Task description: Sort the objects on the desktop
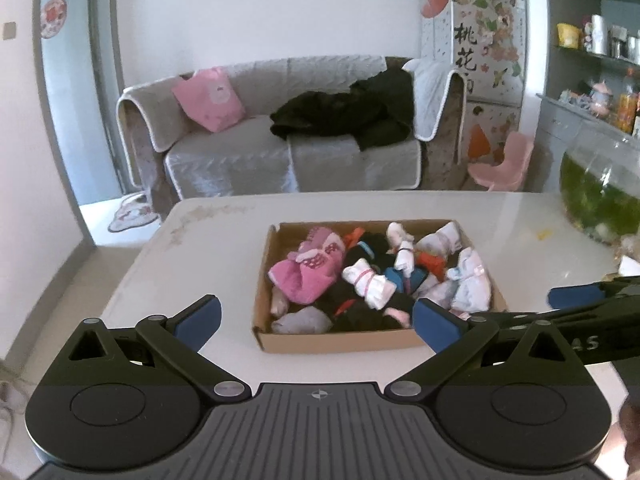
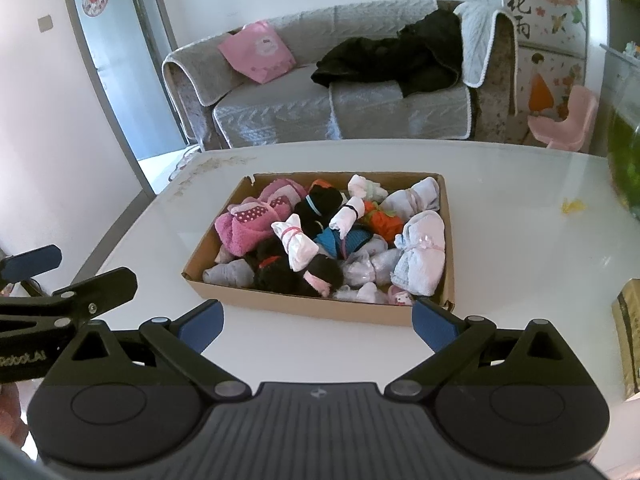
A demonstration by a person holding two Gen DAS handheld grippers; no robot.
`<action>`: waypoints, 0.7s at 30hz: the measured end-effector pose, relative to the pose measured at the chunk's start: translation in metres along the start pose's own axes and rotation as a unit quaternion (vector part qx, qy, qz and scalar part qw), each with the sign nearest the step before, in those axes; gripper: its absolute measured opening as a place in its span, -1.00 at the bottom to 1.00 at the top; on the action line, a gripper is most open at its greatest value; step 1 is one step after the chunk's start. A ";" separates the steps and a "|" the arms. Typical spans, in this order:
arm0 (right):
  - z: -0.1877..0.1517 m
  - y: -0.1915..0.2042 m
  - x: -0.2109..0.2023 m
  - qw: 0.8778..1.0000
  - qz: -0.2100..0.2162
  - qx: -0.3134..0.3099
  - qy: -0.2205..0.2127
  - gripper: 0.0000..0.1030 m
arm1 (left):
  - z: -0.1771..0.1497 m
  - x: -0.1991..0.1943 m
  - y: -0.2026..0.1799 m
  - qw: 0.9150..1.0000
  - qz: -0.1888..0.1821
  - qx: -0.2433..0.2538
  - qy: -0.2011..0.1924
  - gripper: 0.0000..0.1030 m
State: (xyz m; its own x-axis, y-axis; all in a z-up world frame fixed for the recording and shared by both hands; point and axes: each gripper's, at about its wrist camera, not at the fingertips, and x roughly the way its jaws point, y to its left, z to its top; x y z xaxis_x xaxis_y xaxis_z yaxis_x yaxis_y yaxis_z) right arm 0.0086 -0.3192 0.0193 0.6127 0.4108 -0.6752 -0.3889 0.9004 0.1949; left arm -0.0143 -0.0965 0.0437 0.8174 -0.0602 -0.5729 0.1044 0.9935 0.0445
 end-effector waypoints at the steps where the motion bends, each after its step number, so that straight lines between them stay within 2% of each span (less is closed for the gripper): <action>1: 0.000 0.000 0.000 1.000 -0.001 -0.001 0.000 0.95 | 0.000 0.000 0.000 1.000 -0.011 -0.005 0.005 0.99; 4: 0.000 0.000 0.000 1.000 0.001 0.002 -0.002 0.95 | 0.004 0.003 0.002 0.999 -0.044 -0.014 0.028 0.99; 9: 0.000 0.000 0.001 1.000 -0.002 0.003 -0.001 0.95 | 0.004 0.004 -0.002 0.999 -0.029 -0.003 0.028 0.99; 16: 0.000 0.000 0.003 1.000 -0.001 0.004 0.003 0.95 | 0.006 0.005 0.001 0.998 -0.041 -0.009 0.036 0.99; 21: 0.001 0.003 0.003 1.000 0.001 0.005 0.000 0.96 | 0.011 -0.002 0.003 0.999 -0.037 -0.003 0.020 0.99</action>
State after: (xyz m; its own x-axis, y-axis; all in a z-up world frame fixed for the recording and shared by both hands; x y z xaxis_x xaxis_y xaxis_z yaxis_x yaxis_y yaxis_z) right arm 0.0100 -0.3156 0.0187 0.6117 0.4116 -0.6756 -0.3829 0.9013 0.2024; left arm -0.0093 -0.0948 0.0535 0.7838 -0.1303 -0.6071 0.1604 0.9870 -0.0047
